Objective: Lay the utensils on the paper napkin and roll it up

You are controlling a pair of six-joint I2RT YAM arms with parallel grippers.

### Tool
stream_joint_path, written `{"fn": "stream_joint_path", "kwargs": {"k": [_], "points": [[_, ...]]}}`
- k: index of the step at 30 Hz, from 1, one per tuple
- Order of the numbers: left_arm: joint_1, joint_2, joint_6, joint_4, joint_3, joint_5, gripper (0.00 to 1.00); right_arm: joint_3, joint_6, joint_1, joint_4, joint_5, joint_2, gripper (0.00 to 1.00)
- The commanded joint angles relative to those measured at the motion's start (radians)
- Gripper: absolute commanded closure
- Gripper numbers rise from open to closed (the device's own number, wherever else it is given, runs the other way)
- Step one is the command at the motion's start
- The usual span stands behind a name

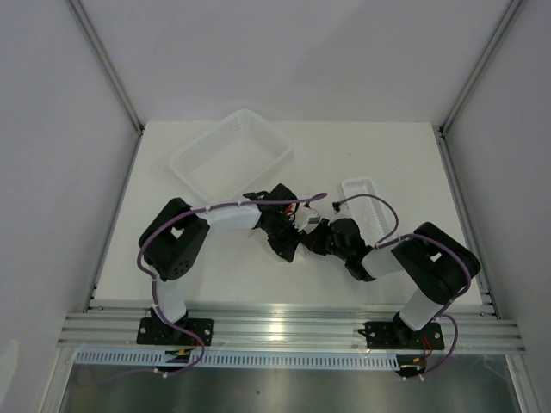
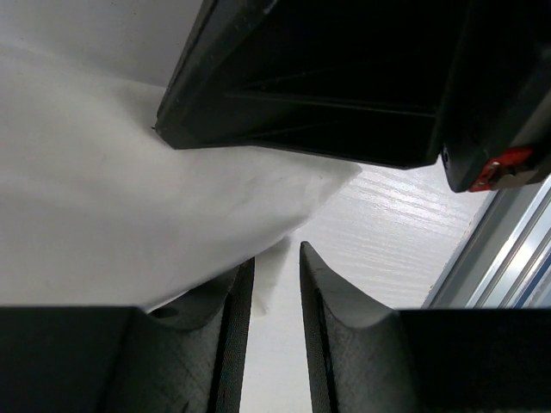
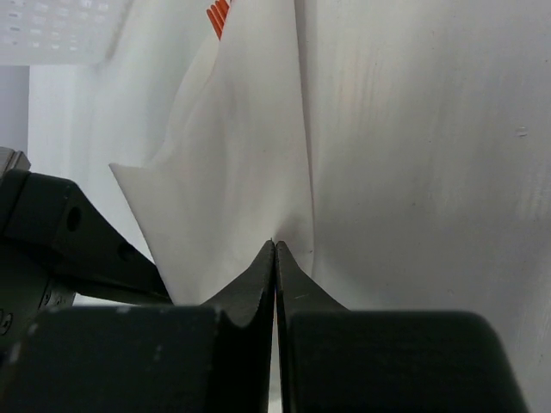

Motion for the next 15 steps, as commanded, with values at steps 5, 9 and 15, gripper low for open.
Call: {"fn": "stream_joint_path", "kwargs": {"k": [5,9,15], "points": [[0.013,-0.039,0.018,0.002,-0.001,0.010,0.67,0.025,-0.049,0.018,-0.031,0.022,-0.089,1.00],[0.016,-0.039,0.020,0.001,0.002,0.009,0.67,0.041,-0.049,0.029,-0.038,0.007,-0.078,1.00],[0.022,-0.039,0.017,0.001,0.004,0.009,0.67,0.048,-0.010,0.044,-0.004,-0.023,0.002,1.00]]}}
